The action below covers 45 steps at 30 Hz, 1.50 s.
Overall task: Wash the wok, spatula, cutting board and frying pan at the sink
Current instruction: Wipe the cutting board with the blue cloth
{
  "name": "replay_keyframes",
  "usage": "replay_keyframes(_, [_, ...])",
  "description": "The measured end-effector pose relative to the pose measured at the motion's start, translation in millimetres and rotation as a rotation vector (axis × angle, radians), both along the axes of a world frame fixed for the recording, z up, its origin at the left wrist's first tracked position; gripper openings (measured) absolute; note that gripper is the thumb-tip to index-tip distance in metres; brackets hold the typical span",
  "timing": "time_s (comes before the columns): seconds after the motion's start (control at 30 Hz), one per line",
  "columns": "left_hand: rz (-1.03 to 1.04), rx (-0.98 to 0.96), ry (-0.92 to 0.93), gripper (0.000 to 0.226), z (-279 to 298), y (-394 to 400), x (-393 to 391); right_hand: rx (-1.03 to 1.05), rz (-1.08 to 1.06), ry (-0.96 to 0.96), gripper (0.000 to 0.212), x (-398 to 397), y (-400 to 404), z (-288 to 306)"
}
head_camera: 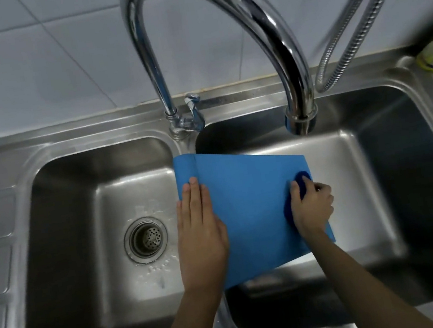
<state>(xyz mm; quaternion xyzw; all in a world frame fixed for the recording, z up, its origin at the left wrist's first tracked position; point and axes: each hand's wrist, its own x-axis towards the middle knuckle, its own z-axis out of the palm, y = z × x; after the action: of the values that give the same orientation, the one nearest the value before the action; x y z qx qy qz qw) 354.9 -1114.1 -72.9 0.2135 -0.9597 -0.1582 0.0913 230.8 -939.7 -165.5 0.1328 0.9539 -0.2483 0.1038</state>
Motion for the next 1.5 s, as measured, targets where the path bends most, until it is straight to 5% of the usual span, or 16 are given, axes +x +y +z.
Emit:
replay_keyframes(0.17, [-0.026, -0.026, -0.049, 0.053, 0.4, -2.1, -0.8, -0.346, 0.261, 0.269, 0.050, 53.1, -84.3, 58.4])
replay_keyframes(0.4, [-0.033, -0.019, -0.049, 0.056, -0.5, -2.3, -0.5, -0.309, 0.534, 0.431, 0.042, 48.0, -86.9, 57.3])
replay_keyframes(0.7, [0.006, 0.007, -0.007, 0.056, -0.9, -0.8, -2.4, -0.237, 0.171, 0.106, 0.058, -19.6, -6.5, -7.3])
replay_keyframes(0.83, [0.015, 0.018, -0.018, 0.057, -0.6, -1.7, -1.4, -0.158, 0.143, 0.131, 0.073, -16.9, -13.4, 0.3])
replay_keyframes(1.03, [0.014, -0.002, -0.057, 0.061, 3.1, -1.4, -2.6, -0.415, 0.539, 0.377, 0.044, 20.4, -98.2, 60.1])
replay_keyframes(1.17, [-0.005, 0.016, -0.026, 0.059, 3.1, -2.1, -1.6, -0.383, 0.753, 0.458, 0.045, 21.5, -117.1, 71.8])
replay_keyframes(1.37, [0.006, 0.009, -0.022, 0.056, 0.8, -1.2, -1.7, -0.353, 0.432, 0.345, 0.045, -12.6, -71.4, 22.6])
replay_keyframes(1.5, [0.014, 0.020, 0.015, 0.056, -0.7, -1.2, -3.2, -0.087, 0.362, 0.074, 0.051, -52.0, -16.2, -5.3])
